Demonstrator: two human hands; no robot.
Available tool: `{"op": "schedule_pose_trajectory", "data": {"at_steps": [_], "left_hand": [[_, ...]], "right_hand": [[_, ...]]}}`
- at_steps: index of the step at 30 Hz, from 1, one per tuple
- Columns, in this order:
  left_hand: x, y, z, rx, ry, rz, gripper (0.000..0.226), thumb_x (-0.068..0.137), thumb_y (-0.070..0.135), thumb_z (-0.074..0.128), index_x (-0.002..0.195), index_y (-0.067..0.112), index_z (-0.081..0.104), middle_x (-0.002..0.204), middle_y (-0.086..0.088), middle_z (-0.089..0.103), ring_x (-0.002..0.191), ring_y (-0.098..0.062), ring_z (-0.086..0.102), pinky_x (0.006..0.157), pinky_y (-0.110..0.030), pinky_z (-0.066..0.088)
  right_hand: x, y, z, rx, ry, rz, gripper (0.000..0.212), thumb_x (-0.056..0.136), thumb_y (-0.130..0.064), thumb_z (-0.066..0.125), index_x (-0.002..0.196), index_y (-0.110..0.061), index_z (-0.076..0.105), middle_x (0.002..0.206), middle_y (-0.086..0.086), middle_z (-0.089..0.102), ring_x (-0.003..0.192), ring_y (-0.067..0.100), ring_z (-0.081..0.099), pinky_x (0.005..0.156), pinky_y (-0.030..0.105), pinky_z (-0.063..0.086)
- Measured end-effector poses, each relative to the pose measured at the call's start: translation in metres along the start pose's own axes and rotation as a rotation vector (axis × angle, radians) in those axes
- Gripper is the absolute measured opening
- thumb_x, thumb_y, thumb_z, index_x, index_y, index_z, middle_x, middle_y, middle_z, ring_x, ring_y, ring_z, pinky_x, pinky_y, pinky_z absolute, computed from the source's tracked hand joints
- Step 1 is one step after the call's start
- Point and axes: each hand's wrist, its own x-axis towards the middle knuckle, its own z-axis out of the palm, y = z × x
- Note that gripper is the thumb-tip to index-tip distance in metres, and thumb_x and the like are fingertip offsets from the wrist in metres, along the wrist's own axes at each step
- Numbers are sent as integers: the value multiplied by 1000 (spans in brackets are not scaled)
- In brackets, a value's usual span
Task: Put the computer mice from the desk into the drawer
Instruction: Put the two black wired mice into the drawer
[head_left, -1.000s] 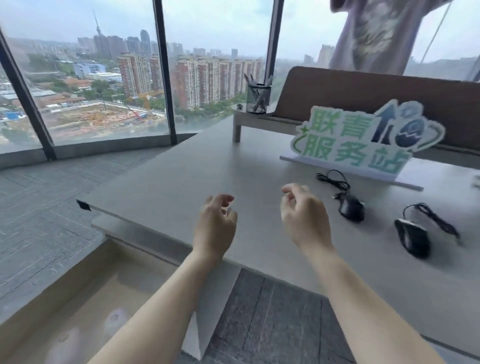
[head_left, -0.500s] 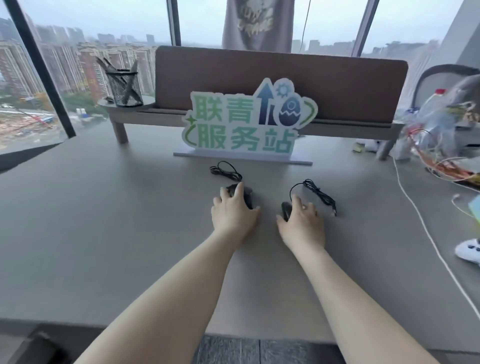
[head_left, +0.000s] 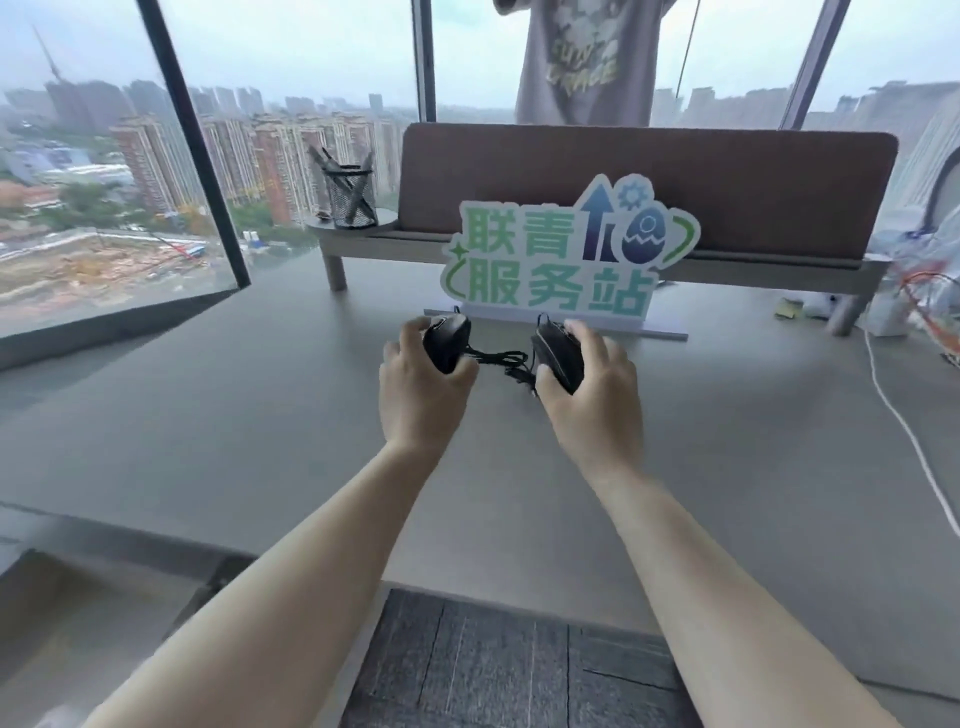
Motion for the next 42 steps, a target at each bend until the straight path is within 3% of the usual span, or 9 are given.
{"op": "schedule_pose_trajectory", "data": {"at_steps": [6,11,16,21,25,28,32,36,42], "left_hand": [[-1,0,-145,-6,224,69,51,77,29,64,125,23,49,118,-5,54,103,-22,54,85,-27,41],[-19,-32,-254,39,339,42,51,71,38,60,120,30,47,111,-1,51,94,-27,61,76,-47,57],[-45,-99,-329,118,441,-50,49,76,29,65,122,23,50,117,-5,56,92,-16,52,78,-28,41],[-72,-179,-367,178,461,-221,46,79,27,64,122,21,49,115,-4,55,96,-14,48,81,-26,36],[-92,-251,-372,206,393,-383,44,78,35,62,118,28,46,115,-3,59,107,-25,56,86,-39,47],[-100,-295,-366,237,329,-545,51,81,29,63,129,24,47,124,-12,52,114,-32,51,97,-42,43],[-103,-338,-350,268,179,-728,64,85,32,60,145,27,38,130,-19,45,123,-38,44,105,-41,35],[-102,-364,-331,374,61,-831,64,84,39,60,144,32,37,131,-15,46,122,-35,47,99,-38,41],[-94,-384,-311,528,-11,-847,59,81,47,62,134,31,40,129,-11,47,117,-32,51,89,-42,49]], "right_hand": [[-33,-129,27,291,-67,-148,47,86,-25,63,131,-25,51,115,-2,53,108,17,53,84,21,34],[-84,-211,77,427,-228,-227,46,86,-28,63,131,-28,51,120,2,57,107,17,54,87,25,38],[-145,-255,141,504,-423,-214,47,87,-28,64,133,-26,50,119,1,57,108,17,55,91,24,40],[-202,-267,206,497,-611,-211,47,88,-27,64,133,-23,51,120,1,59,111,15,54,93,25,42],[-239,-258,256,414,-764,-151,50,87,-30,64,135,-24,50,127,0,56,118,16,49,94,24,37],[-259,-243,290,314,-870,-115,50,87,-29,63,135,-23,49,128,2,54,119,18,49,95,24,38],[-272,-227,333,100,-990,-137,55,86,-31,60,138,-24,45,133,5,50,125,26,44,102,35,42],[-276,-215,364,-195,-1096,-219,52,89,-23,54,139,-24,40,140,10,43,125,31,40,98,37,41],[-281,-202,385,-510,-1207,-286,43,92,-9,44,133,-22,39,140,13,39,126,33,39,86,41,43]]}}
